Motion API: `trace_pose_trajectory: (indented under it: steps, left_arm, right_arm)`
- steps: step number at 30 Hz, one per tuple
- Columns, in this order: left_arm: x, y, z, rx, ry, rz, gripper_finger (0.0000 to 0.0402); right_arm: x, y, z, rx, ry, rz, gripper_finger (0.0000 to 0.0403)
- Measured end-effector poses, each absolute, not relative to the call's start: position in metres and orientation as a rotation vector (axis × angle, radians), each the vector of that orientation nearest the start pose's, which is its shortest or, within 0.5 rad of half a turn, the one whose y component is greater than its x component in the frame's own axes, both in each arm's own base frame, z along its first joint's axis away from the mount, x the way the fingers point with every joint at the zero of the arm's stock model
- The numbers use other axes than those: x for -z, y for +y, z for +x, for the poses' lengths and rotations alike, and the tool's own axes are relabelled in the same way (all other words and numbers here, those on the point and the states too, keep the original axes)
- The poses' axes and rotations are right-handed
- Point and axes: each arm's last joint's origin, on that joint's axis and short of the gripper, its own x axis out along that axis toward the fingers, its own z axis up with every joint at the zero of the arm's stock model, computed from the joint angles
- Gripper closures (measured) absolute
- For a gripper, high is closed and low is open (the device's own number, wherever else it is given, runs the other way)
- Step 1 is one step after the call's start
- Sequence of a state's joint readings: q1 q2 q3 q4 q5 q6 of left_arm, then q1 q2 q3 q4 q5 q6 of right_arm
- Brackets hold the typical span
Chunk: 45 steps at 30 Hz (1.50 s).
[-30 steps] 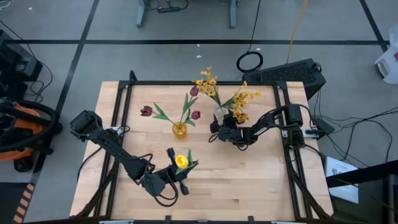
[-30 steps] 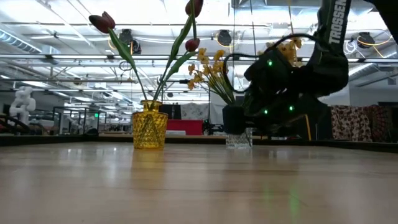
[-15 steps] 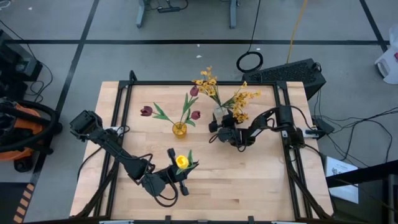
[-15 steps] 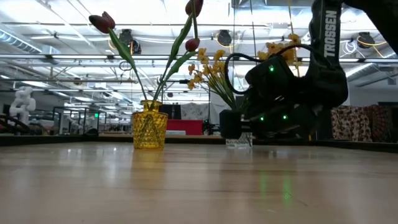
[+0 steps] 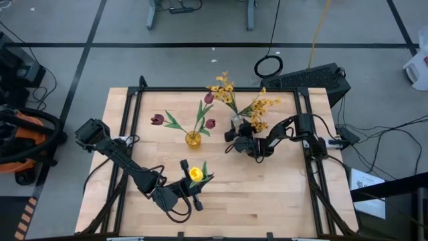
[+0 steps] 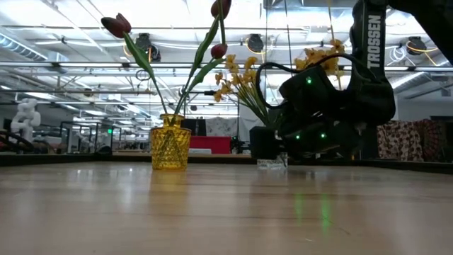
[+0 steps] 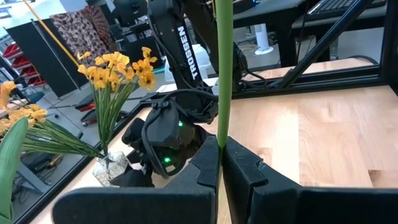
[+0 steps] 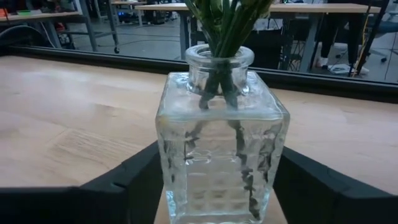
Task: Sort flowers into vase by color
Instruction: Adjust the transparent vase
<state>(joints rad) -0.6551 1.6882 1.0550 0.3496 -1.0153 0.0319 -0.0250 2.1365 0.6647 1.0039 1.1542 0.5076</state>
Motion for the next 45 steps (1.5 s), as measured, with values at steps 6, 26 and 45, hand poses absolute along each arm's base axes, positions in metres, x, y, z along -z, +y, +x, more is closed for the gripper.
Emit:
trace_pose_trajectory:
  steps: [6, 26, 45]
  left_arm:
    - [-0.246, -0.202, 0.303, -0.355, 0.197, 0.243, 0.0389]
    - [-0.246, -0.203, 0.303, -0.338, 0.199, 0.242, 0.0389]
    - [-0.246, -0.202, 0.304, -0.339, 0.196, 0.239, 0.0389]
  right_arm:
    - [-0.053, -0.034, 0.316, 1.219, 0.122, 0.166, 0.0173]
    - [-0.049, -0.001, 0.305, 1.222, 0.138, 0.070, 0.0159]
    - [-0.049, -0.005, 0.239, 1.244, 0.099, 0.178, 0.0160]
